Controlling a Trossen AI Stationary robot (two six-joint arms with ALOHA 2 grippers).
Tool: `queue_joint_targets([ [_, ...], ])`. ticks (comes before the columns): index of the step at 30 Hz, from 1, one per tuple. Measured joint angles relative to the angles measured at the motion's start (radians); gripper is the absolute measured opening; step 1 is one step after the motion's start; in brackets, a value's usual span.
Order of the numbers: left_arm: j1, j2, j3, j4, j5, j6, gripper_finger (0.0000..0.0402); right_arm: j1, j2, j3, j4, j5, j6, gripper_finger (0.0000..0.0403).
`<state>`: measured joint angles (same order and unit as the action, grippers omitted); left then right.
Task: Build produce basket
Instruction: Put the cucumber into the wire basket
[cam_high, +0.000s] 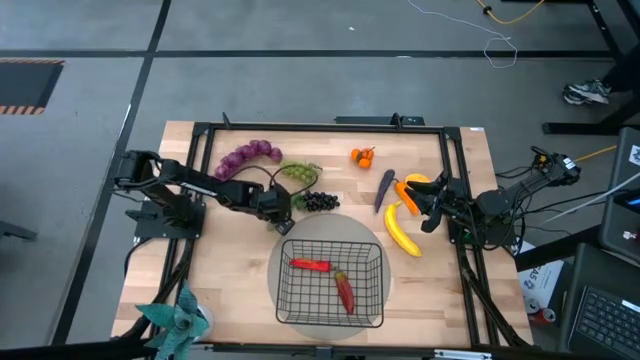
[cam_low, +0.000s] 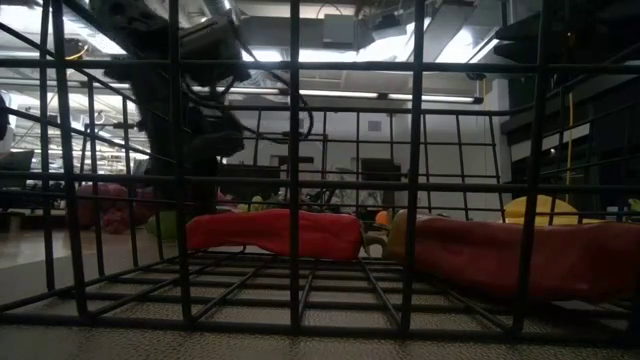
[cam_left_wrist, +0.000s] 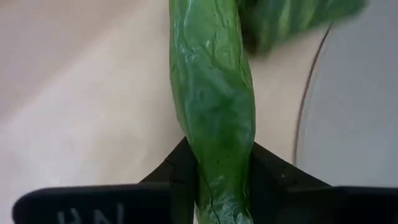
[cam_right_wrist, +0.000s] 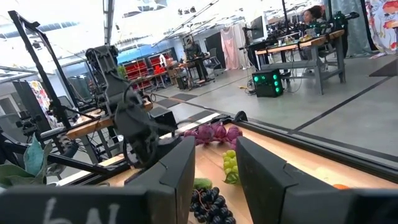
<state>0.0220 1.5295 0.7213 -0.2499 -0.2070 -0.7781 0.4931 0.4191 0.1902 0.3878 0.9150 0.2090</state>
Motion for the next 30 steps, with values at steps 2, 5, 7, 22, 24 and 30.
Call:
queue_joint_targets([
  [2,0.008,-0.002,0.053,-0.019,-0.007,0.036,0.0080,0.000,0.000,0.000,0.000,0.000,0.000,0.0119],
  [5,0.020,-0.003,0.145,-0.122,-0.015,0.093,0.0080,0.000,0.000,0.000,0.000,0.000,0.000,0.0119],
  [7,0.028,-0.003,0.218,-0.174,-0.026,0.133,0.0080,0.000,0.000,0.000,0.000,-0.001,0.000,0.0119],
  [22,-0.131,-0.006,0.639,-0.223,0.270,0.428,0.0080,0.000,0.000,0.000,-0.005,-0.027,0.000,0.0119],
  [24,-0.182,-0.006,0.640,-0.197,0.303,0.455,0.0080,0.000,0.000,0.000,-0.006,-0.030,0.000,0.0119],
  [30,-0.328,0.016,0.641,-0.190,0.291,0.501,0.0081,0.000,0.000,0.000,-0.006,-0.028,0.000,0.0119],
])
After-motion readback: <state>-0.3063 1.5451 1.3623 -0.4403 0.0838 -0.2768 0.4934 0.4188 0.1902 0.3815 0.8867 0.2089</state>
